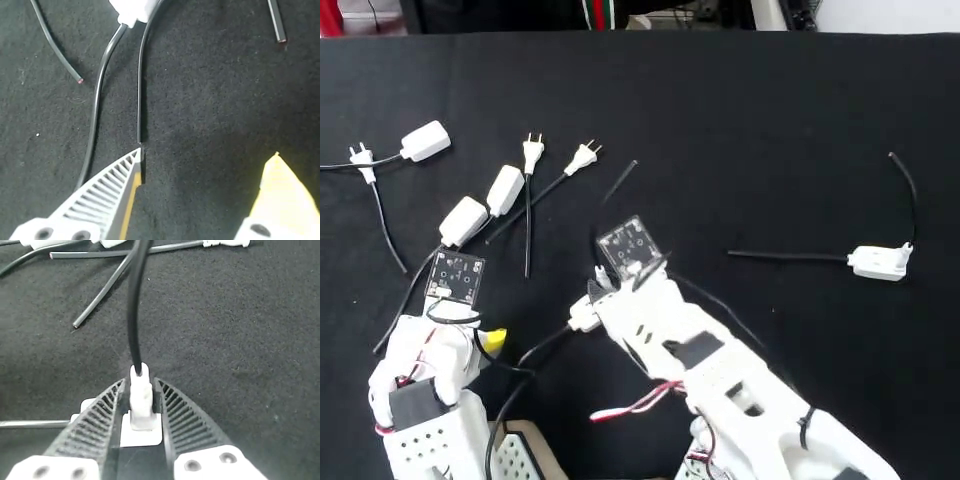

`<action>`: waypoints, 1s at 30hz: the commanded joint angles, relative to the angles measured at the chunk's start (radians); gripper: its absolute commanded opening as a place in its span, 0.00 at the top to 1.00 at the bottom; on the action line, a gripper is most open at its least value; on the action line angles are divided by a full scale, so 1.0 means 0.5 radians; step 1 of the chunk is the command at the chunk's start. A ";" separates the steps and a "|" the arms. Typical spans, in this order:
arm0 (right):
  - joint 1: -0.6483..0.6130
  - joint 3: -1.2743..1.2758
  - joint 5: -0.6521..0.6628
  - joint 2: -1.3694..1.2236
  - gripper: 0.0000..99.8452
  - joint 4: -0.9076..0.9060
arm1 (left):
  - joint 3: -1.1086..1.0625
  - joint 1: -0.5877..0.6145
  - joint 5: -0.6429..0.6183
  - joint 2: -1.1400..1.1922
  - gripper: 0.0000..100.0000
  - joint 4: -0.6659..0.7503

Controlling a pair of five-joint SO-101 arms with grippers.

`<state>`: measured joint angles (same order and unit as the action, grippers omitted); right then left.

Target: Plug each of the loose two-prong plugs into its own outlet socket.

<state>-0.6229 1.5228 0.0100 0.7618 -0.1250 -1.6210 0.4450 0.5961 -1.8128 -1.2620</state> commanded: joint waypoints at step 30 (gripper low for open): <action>-0.071 -0.023 0.021 0.063 0.90 -0.252 | 0.008 -0.002 0.018 -0.012 0.64 -0.025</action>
<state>-0.6674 1.5489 0.0468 0.7864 -0.2294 -1.6210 0.4450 0.5961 -1.8128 -1.2712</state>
